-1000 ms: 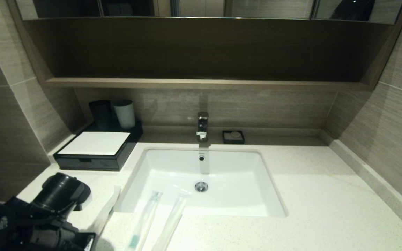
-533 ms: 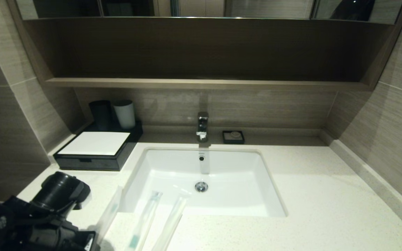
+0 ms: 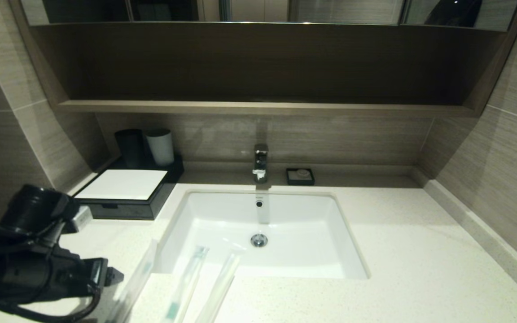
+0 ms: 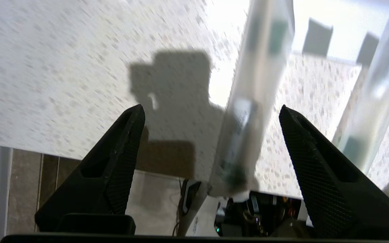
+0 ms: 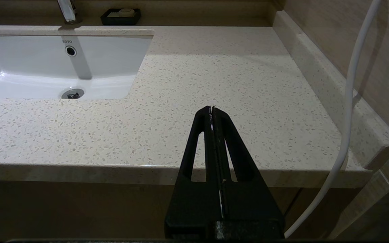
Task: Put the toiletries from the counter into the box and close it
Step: Open the drawer
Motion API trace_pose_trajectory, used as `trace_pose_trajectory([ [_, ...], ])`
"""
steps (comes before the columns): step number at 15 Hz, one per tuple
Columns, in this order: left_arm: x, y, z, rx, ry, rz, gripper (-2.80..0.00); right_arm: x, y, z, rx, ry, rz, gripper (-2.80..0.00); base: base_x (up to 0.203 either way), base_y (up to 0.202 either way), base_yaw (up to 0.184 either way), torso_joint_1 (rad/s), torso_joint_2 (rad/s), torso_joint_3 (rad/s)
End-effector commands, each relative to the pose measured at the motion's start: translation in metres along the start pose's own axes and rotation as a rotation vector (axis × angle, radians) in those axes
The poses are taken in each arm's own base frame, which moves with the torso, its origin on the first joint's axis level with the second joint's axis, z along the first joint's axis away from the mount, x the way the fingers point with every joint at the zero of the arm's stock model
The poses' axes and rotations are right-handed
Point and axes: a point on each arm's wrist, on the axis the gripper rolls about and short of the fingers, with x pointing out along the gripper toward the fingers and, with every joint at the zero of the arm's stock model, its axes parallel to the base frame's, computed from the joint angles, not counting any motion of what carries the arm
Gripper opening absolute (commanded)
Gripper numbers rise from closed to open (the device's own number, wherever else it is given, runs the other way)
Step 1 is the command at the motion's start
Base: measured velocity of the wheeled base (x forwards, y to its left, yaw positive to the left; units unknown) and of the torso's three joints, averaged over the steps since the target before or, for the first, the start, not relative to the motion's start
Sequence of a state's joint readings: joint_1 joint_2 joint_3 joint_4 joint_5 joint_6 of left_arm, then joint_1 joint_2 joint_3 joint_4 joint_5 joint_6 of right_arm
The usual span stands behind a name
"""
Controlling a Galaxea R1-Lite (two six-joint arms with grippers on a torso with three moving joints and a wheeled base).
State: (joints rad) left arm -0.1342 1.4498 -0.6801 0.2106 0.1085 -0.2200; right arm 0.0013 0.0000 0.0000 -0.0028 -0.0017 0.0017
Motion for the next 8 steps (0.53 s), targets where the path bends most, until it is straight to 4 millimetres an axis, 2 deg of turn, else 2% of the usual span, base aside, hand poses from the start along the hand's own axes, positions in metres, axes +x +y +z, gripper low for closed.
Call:
trace_pose_trajectory([
  [1, -0.005, 0.021, 0.028, -0.047, -0.079, 0.053, 0.00, 0.000, 0.000, 0.000, 0.000, 0.000, 0.000, -2.80, 0.000, 0.000, 0.000, 0.000, 0.00, 0.000],
  [2, -0.003, 0.029, 0.037, -0.045, -0.093, 0.078, -2.80, 0.000, 0.000, 0.000, 0.000, 0.000, 0.000, -2.80, 0.000, 0.000, 0.000, 0.000, 0.00, 0.000],
  [8, 0.040, 0.055, 0.071, -0.001, -0.158, 0.147, -2.80, 0.000, 0.000, 0.000, 0.000, 0.000, 0.000, -2.80, 0.000, 0.000, 0.000, 0.000, 0.00, 0.000],
])
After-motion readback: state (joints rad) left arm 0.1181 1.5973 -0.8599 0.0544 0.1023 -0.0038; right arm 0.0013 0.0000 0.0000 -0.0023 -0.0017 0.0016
